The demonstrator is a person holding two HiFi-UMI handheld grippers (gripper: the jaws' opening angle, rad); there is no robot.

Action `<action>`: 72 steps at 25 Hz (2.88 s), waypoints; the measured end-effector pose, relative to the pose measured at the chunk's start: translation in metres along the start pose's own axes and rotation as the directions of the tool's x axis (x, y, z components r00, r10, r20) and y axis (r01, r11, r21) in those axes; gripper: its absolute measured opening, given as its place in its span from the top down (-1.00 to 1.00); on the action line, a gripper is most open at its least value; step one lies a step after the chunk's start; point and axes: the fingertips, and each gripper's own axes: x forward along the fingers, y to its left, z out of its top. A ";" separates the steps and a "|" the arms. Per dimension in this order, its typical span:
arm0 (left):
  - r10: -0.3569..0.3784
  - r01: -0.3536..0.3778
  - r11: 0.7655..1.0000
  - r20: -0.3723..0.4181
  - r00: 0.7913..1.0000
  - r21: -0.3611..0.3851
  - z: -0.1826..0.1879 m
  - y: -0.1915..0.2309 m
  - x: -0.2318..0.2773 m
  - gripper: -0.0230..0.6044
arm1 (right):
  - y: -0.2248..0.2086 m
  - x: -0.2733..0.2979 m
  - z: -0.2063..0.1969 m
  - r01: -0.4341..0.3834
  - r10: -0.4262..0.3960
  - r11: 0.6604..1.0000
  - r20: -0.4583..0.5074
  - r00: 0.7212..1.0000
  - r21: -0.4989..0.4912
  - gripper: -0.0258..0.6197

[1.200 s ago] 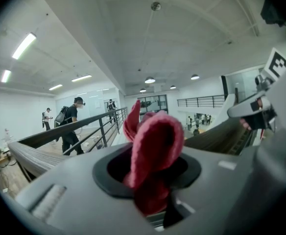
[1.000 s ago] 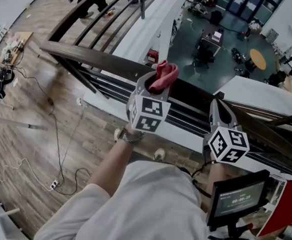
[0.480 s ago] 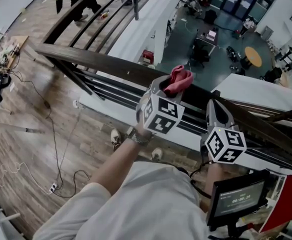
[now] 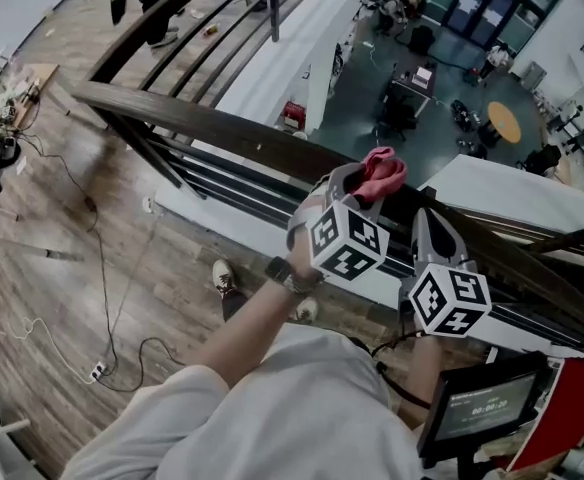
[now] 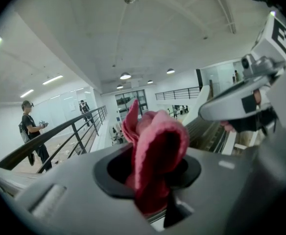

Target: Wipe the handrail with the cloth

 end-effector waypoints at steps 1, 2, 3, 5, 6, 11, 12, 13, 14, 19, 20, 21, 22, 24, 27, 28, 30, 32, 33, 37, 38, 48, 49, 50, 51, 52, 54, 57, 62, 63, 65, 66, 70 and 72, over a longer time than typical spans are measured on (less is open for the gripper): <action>-0.003 0.003 1.000 -0.002 1.000 0.006 -0.001 0.001 0.000 0.45 | 0.002 0.002 0.002 -0.001 0.001 1.000 0.003 1.000 -0.004 0.91; -0.006 0.006 1.000 0.000 1.000 0.006 -0.002 0.001 0.000 0.45 | 0.004 0.004 0.003 -0.002 0.002 1.000 0.006 1.000 -0.006 0.91; -0.008 0.008 1.000 0.003 1.000 0.002 -0.003 0.002 0.000 0.44 | 0.005 0.006 0.005 -0.003 0.003 1.000 0.009 1.000 -0.008 0.91; -0.011 0.011 1.000 0.007 1.000 -0.008 -0.005 0.006 -0.001 0.44 | 0.008 0.009 0.008 -0.006 0.006 1.000 0.013 1.000 -0.010 0.91; -0.013 0.013 1.000 0.005 1.000 -0.011 -0.005 0.008 -0.001 0.44 | 0.010 0.010 0.008 -0.008 0.008 1.000 0.014 1.000 -0.010 0.91; -0.009 0.009 1.000 -0.013 1.000 -0.025 -0.008 0.020 -0.005 0.44 | 0.014 0.015 0.009 -0.013 0.013 1.000 0.008 1.000 -0.007 0.91; -0.008 0.007 1.000 -0.016 1.000 -0.029 -0.011 0.023 -0.006 0.44 | 0.017 0.017 0.008 -0.016 0.016 1.000 0.007 1.000 -0.007 0.91; -0.007 0.006 0.999 -0.019 1.000 -0.033 -0.013 0.026 -0.007 0.44 | 0.021 0.019 0.008 -0.020 0.021 1.000 0.006 1.000 -0.008 0.91; -0.006 0.005 0.999 -0.021 1.000 -0.035 -0.015 0.029 -0.008 0.44 | 0.023 0.021 0.007 -0.025 0.025 1.000 0.006 1.000 -0.008 0.91; -0.009 0.005 0.998 -0.057 0.998 -0.058 -0.020 0.046 -0.014 0.44 | 0.035 0.028 0.010 -0.044 0.044 0.999 -0.001 0.999 -0.009 0.91; -0.008 0.004 0.998 -0.059 0.998 -0.063 -0.022 0.050 -0.016 0.44 | 0.038 0.029 0.010 -0.047 0.047 0.999 -0.002 0.999 -0.008 0.91; -0.006 0.002 0.998 -0.058 0.998 -0.068 -0.023 0.053 -0.018 0.44 | 0.040 0.031 0.010 -0.050 0.050 0.999 -0.003 0.999 -0.006 0.91; -0.003 -0.001 0.997 -0.057 0.998 -0.072 -0.025 0.056 -0.019 0.44 | 0.042 0.032 0.009 -0.053 0.053 0.999 -0.003 0.999 -0.004 0.91; 0.000 -0.004 0.997 -0.056 0.998 -0.075 -0.027 0.060 -0.020 0.44 | 0.046 0.036 0.008 -0.059 0.059 0.998 -0.005 0.998 0.000 0.91; 0.004 -0.009 0.997 -0.059 0.998 -0.080 -0.030 0.067 -0.022 0.44 | 0.050 0.040 0.008 -0.066 0.066 0.998 -0.009 0.998 0.004 0.91; 0.006 -0.011 0.996 -0.059 0.998 -0.084 -0.031 0.070 -0.024 0.43 | 0.052 0.042 0.009 -0.068 0.068 0.998 -0.010 0.998 0.005 0.91; 0.010 -0.015 0.996 -0.057 0.998 -0.093 -0.033 0.076 -0.026 0.43 | 0.054 0.046 0.010 -0.071 0.071 0.997 -0.013 0.997 0.006 0.91; 0.008 -0.014 0.995 -0.058 0.998 -0.102 -0.035 0.081 -0.029 0.43 | 0.058 0.051 0.010 -0.077 0.077 0.997 -0.019 0.997 0.007 0.91; 0.007 -0.013 0.994 -0.060 0.998 -0.107 -0.036 0.084 -0.030 0.43 | 0.060 0.053 0.010 -0.081 0.081 0.997 -0.022 0.996 0.007 0.91; 0.009 -0.016 0.993 -0.064 0.998 -0.114 -0.040 0.094 -0.033 0.43 | 0.071 0.063 0.013 -0.099 0.099 0.995 -0.028 0.995 0.005 0.91; 0.010 -0.018 0.993 -0.064 0.998 -0.115 -0.042 0.097 -0.034 0.43 | 0.074 0.066 0.014 -0.102 0.102 0.995 -0.028 0.994 0.004 0.91; 0.030 -0.039 0.989 -0.067 0.997 -0.141 -0.057 0.138 -0.049 0.43 | 0.107 0.096 0.018 -0.122 0.122 0.993 -0.067 0.990 -0.003 0.91; 0.032 -0.041 0.989 -0.067 0.997 -0.143 -0.058 0.142 -0.051 0.43 | 0.111 0.099 0.020 -0.125 0.125 0.992 -0.064 0.990 -0.003 0.91; 0.033 -0.042 0.989 -0.066 0.997 -0.144 -0.059 0.145 -0.052 0.43 | 0.114 0.102 0.022 -0.129 0.128 0.992 -0.062 0.990 -0.002 0.91; 0.034 -0.043 0.988 -0.064 0.997 -0.146 -0.060 0.148 -0.053 0.43 | 0.118 0.104 0.024 -0.132 0.131 0.991 -0.060 0.990 -0.002 0.91; 0.034 -0.043 0.988 -0.062 0.997 -0.148 -0.061 0.151 -0.054 0.43 | 0.121 0.107 0.025 -0.135 0.134 0.991 -0.058 0.989 -0.002 0.91; 0.034 -0.043 0.988 -0.061 0.998 -0.149 -0.064 0.156 -0.055 0.43 | 0.127 0.111 0.026 -0.138 0.138 0.990 -0.054 0.989 -0.002 0.91; 0.040 -0.049 0.987 -0.059 0.997 -0.152 -0.069 0.166 -0.059 0.43 | 0.136 0.117 0.028 -0.141 0.141 0.990 -0.051 0.989 -0.002 0.91; 0.066 -0.074 0.983 -0.055 0.996 -0.168 -0.077 0.190 -0.068 0.42 | 0.151 0.128 0.031 -0.151 0.151 0.988 -0.054 0.987 -0.010 0.91; 0.070 -0.079 0.982 -0.055 0.996 -0.173 -0.078 0.194 -0.069 0.42 | 0.154 0.130 0.032 -0.153 0.152 0.988 -0.055 0.987 -0.013 0.91; 0.076 -0.084 0.978 -0.053 0.996 -0.188 -0.081 0.203 -0.073 0.42 | 0.159 0.135 0.032 -0.156 0.155 0.988 -0.061 0.986 -0.016 0.91; 0.078 -0.087 0.977 -0.053 0.996 -0.195 -0.082 0.207 -0.075 0.42 | 0.162 0.138 0.033 -0.158 0.157 0.987 -0.064 0.986 -0.018 0.91; 0.084 -0.092 0.976 -0.049 0.995 -0.197 -0.084 0.220 -0.080 0.42 | 0.175 0.147 0.035 -0.165 0.163 0.986 -0.073 0.984 -0.026 0.91; 0.084 -0.092 0.976 -0.045 0.995 -0.196 -0.090 0.226 -0.082 0.42 | 0.182 0.152 0.034 -0.168 0.166 0.985 -0.074 0.983 -0.028 0.91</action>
